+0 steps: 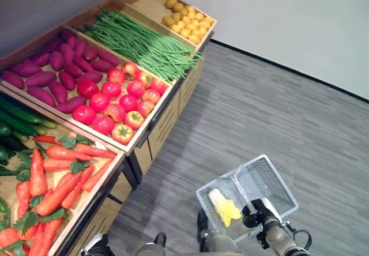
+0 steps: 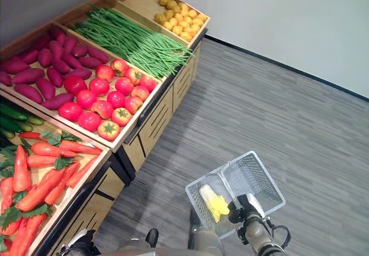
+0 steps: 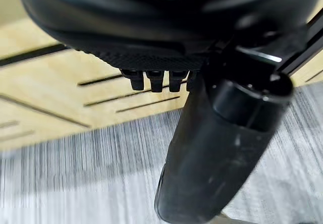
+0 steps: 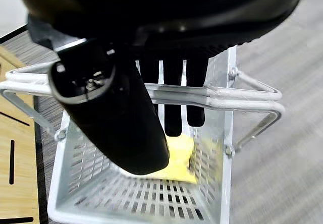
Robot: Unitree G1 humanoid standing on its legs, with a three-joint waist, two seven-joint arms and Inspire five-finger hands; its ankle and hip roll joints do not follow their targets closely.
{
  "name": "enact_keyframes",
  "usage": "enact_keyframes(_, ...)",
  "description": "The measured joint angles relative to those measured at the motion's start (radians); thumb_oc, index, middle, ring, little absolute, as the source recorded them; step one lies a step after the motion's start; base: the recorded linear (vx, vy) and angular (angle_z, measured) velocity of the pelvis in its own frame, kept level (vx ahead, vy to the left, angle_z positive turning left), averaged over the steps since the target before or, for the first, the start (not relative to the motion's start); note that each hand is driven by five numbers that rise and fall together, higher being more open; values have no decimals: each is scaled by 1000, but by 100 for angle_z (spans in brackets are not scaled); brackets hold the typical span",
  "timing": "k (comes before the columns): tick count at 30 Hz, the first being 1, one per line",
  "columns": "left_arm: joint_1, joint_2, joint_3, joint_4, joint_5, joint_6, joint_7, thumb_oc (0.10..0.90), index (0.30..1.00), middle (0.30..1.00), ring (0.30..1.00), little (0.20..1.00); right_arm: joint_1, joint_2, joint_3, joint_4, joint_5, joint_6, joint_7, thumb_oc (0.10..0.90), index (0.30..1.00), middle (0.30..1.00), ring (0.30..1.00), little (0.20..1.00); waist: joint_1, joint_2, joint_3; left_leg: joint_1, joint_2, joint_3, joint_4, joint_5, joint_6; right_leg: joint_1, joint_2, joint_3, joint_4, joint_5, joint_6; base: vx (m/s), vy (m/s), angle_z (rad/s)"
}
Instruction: Get the vegetables into the basket
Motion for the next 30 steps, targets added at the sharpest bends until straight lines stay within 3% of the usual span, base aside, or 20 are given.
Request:
enact_keyframes(1, -4, 2, -1, 2, 0, -2, 0, 900, 1000, 1000, 1000, 1000, 15, 4, 2, 6, 0, 1, 5, 400, 300, 300, 300, 300, -6, -5, -3, 2, 2, -55, 6, -14, -17, 16, -2, 36, 4, -13, 3, 256, -266, 195)
enact_keyframes(2, -9, 12, -1, -2, -1, -12, 2, 900, 1000, 1000, 1000, 1000, 39, 20, 1, 29, 0, 7, 11, 400, 300, 300, 300, 300, -2, -33, -7, 17, 2, -119, 10, -30, -58, 47, -8, 61, 24, -28, -7, 265, -317, 172)
enact_keyframes(4, 8, -3, 8, -11, -5, -17, 3, 900, 1000, 1000, 1000, 1000, 6, 22, -5, 77, 0, 21, 14, 400, 300, 300, 300, 300, 11, 3, 6, 16, 50, -93, 30, -38, -94, 48, 24, -35, 63, -13, -51, 179, -237, 112)
enact_keyframes(5, 28, -12, 12, -24, -21, -14, 2, 900, 1000, 1000, 1000, 1000, -5, 11, 2, 70, 0, 24, 18, 400, 300, 300, 300, 300, 12, 19, 3, 0, 79, -71, 50, -41, -103, 49, 53, -74, 73, -7, -101, 126, -285, 57)
enact_keyframes(7, 55, -24, 18, -13, -21, -12, 0, 900, 1000, 1000, 1000, 1000, -25, 3, 1, 58, 0, 19, 23, 400, 300, 300, 300, 300, 28, 24, 7, -9, 104, -40, 60, -18, -126, 58, 76, -94, 72, -17, -121, 123, -362, 38)
enact_keyframes(9, 38, -26, -4, -12, -21, -14, 1, 900, 1000, 1000, 1000, 1000, -10, -7, 0, 65, 0, 21, 25, 400, 300, 300, 300, 300, 17, 18, 8, -52, 104, -107, 103, -1, -157, 74, 72, -161, 49, -28, -128, 57, -209, 86)
enact_keyframes(11, 33, -23, -27, -34, -20, -21, 2, 900, 1000, 1000, 1000, 1000, -11, -18, 6, 79, 0, 21, 30, 400, 300, 300, 300, 300, 31, 20, 10, -67, 117, -109, 106, 4, -173, 79, 86, -197, 37, -34, -142, 43, -134, 61)
enact_keyframes(13, 30, -30, -31, -46, -20, -21, 0, 900, 1000, 1000, 1000, 1000, -41, -24, 11, 77, 0, 17, 30, 400, 300, 300, 300, 300, 41, 23, 15, -91, 128, -99, 112, 24, -196, 81, 93, -226, 35, -42, -157, 50, -69, 61)
enact_keyframes(14, -8, -31, -63, -62, -19, -23, 0, 900, 1000, 1000, 1000, 1000, -40, -43, 9, 74, 0, 14, 29, 400, 300, 300, 300, 300, 31, 17, 23, -136, 128, -47, 121, 56, -228, 90, 67, -292, 14, -41, -166, 22, 32, 136)
enact_keyframes(15, -38, -38, -63, -70, -19, -23, 0, 900, 1000, 1000, 1000, 1000, -41, -58, 6, 73, 0, 16, 29, 400, 300, 300, 300, 300, 11, 16, 46, -166, 138, 106, 136, 67, -222, 112, 48, -338, 3, -42, -173, -8, 50, 156)
enact_keyframes(16, -49, -43, -66, -77, -19, -23, 1, 900, 1000, 1000, 1000, 1000, -41, -67, 3, 74, 0, 19, 29, 400, 300, 300, 300, 300, 3, 16, 50, -163, 148, 191, 117, 68, -217, 117, 41, -349, 3, -47, -172, 2, 47, 86)
enact_keyframes(17, -44, -41, -66, -90, -19, -23, 1, 900, 1000, 1000, 1000, 1000, -53, -70, 2, 71, 0, 18, 28, 400, 300, 300, 300, 300, 4, 19, 50, -147, 153, 225, 86, 71, -215, 117, 44, -346, 3, -49, -173, -4, 52, 35)
enact_keyframes(18, -46, -39, -69, -99, -16, -18, 0, 900, 1000, 1000, 1000, 1000, -60, -73, 1, 53, 0, 18, 23, 400, 300, 300, 300, 300, -11, 26, 59, -142, 191, 374, 75, 73, -210, 123, 42, -373, 1, -48, -173, 13, 88, 34)
enact_keyframes(19, -49, -40, -73, -96, -8, -9, -2, 900, 1000, 1000, 1000, 1000, -60, -72, -5, 39, 0, 16, 17, 400, 300, 300, 300, 300, -35, 33, 67, -139, 216, 459, 61, 76, -211, 133, 39, -397, 1, -55, -174, 29, 107, 51)
enact_keyframes(20, -47, -39, -74, -96, 3, -4, -2, 900, 1000, 1000, 1000, 1000, -56, -70, -15, 37, 2, 16, 16, 400, 300, 300, 300, 300, -41, 37, 67, -125, 227, 497, 22, 85, -201, 136, 37, -405, 3, -60, -173, 67, 145, 46)
enact_keyframes(23, -34, -57, -65, -85, 2, -6, -2, 900, 1000, 1000, 1000, 1000, -45, -69, -37, 47, 9, 24, 20, 400, 300, 300, 300, 300, -44, 92, 57, -111, 218, 479, -62, 114, -179, 140, 37, -411, 5, -51, -136, 89, 209, 8)
enact_keyframes(25, -29, -60, -60, -81, 1, -5, -3, 900, 1000, 1000, 1000, 1000, -37, -59, -36, 50, 7, 25, 25, 400, 300, 300, 300, 300, -34, 84, 54, -92, 181, 477, -70, 128, -172, 135, 1, -390, 23, -46, -107, 83, 233, -18)
enact_keyframes(28, -9, -60, -50, -82, 1, -5, -2, 900, 1000, 1000, 1000, 1000, -11, -55, -40, 65, 7, 26, 27, 400, 300, 300, 300, 300, -23, 68, 29, -60, 116, 501, -95, 112, -119, 130, -62, -361, 67, -46, -65, 67, 201, -6)
enact_keyframes(29, -1, -51, -37, -84, 0, -5, 0, 900, 1000, 1000, 1000, 1000, -1, -52, -40, 67, 7, 27, 28, 400, 300, 300, 300, 300, -22, 55, 18, -51, 98, 506, -100, 111, -113, 130, -80, -352, 76, -47, -57, 55, 254, -1)
enact_keyframes(30, 4, -24, -22, -84, 0, -2, 2, 900, 1000, 1000, 1000, 1000, 12, -34, -39, 69, 6, 30, 29, 400, 300, 300, 300, 300, -20, 23, -3, -50, 75, 508, -99, 107, -98, 125, -102, -340, 84, -44, -51, 44, 178, 3)
